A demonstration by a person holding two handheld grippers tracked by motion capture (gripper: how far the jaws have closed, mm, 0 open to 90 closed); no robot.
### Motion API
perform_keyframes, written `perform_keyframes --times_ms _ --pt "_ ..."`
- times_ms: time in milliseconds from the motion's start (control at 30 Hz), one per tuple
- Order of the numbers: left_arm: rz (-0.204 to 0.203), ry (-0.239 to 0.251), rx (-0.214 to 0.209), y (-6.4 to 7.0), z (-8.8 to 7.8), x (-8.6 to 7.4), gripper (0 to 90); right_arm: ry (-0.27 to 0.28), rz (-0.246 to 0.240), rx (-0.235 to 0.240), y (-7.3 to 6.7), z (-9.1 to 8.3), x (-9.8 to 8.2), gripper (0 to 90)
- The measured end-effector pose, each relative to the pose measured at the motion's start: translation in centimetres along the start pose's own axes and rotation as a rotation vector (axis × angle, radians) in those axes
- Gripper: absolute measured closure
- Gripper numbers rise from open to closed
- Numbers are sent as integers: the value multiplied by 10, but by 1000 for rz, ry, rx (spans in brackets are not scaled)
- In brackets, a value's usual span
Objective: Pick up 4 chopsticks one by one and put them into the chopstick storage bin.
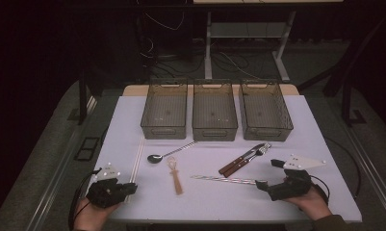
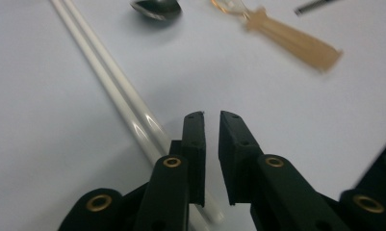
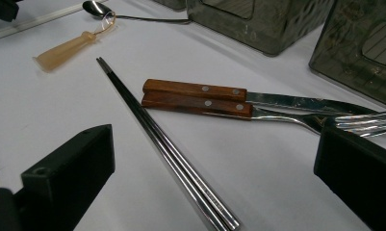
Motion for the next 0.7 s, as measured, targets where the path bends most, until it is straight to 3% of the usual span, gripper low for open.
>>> perform_keyframes --times_ms 267,533,700 --pt "-51 35 31 -17 6 31 671 -10 -4 10 9 -2 -1 8" --pt "-80 47 93 -38 20 72 671 -30 -35 12 8 2 -2 8" --pt "-86 25 159 -57 32 91 673 -40 -44 5 7 3 -3 8"
Point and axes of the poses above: each handheld gripper's, and its own axes: z roughly forward along the jaws, x roughly out of its top, y roughly to its right, the point moved 8 cm from there along z, roughly forward along the jaws, and after that the axes turned 12 degrees about -y, right-handed, at the moved point
